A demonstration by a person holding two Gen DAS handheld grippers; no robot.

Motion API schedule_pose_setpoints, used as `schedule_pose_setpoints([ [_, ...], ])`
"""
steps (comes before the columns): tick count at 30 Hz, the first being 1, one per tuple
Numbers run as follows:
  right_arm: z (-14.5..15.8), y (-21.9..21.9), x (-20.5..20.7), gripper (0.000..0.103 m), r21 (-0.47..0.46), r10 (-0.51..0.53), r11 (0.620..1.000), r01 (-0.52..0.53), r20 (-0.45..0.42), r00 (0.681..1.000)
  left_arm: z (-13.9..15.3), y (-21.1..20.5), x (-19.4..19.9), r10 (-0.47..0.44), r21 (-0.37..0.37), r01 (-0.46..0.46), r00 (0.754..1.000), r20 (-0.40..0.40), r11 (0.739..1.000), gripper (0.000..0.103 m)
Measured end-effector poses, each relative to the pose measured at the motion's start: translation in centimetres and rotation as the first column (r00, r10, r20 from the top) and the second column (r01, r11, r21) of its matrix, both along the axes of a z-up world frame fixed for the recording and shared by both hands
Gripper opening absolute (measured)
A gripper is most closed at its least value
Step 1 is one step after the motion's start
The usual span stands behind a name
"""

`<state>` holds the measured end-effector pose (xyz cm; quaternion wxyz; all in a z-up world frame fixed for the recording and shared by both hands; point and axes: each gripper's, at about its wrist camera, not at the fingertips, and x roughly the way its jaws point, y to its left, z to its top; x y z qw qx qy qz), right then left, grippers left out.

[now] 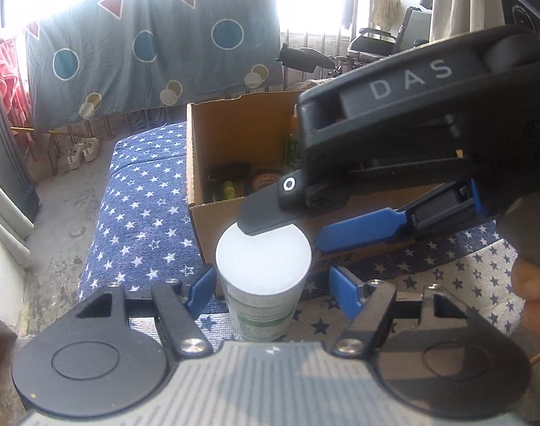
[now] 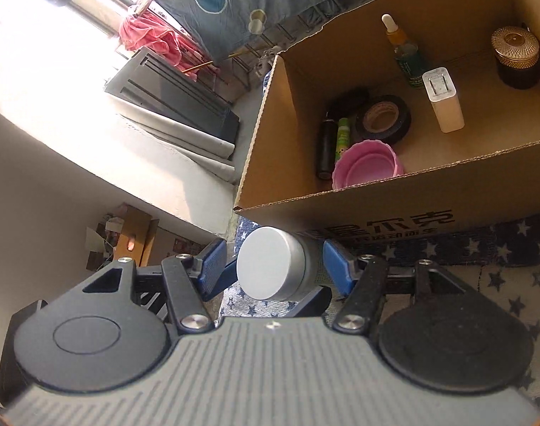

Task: Organize rigid objects
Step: 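Close the right tool around the white supplement bottle and lift it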

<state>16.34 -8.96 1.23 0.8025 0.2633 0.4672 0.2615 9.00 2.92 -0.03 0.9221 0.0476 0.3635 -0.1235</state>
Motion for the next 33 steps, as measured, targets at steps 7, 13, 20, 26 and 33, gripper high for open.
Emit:
schedule_pose_setpoints([
  [7, -1.3, 0.4, 0.8, 0.049, 0.000, 0.007, 1.000, -0.007, -0.018, 1.000, -0.7, 0.0, 0.6, 0.035, -0.004, -0.035, 0.999, -0.006, 0.999, 0.055],
  [13, -1.4, 0.6, 1.1, 0.045, 0.000, 0.011, 1.000, -0.011, -0.013, 1.000, -0.5, 0.1, 0.5, 0.057, -0.015, -0.057, 0.998, -0.011, 0.998, 0.055],
  [20, -0.9, 0.3, 0.4, 0.045, -0.009, 0.015, 1.000, -0.015, -0.001, 1.000, -0.1, -0.2, 0.1, 0.058, -0.017, -0.058, 0.998, -0.015, 0.998, 0.054],
  [26, -0.4, -0.5, -0.5, 0.045, -0.002, 0.012, 1.000, -0.012, 0.009, 1.000, 0.4, -0.8, -0.7, 0.052, -0.010, -0.052, 0.999, -0.005, 0.999, 0.054],
  [33, 0.4, -1.2, -1.7, 0.045, 0.003, 0.009, 1.000, -0.009, 0.031, 0.999, 1.2, -1.3, -1.6, 0.047, -0.003, -0.047, 0.999, 0.008, 0.999, 0.054],
])
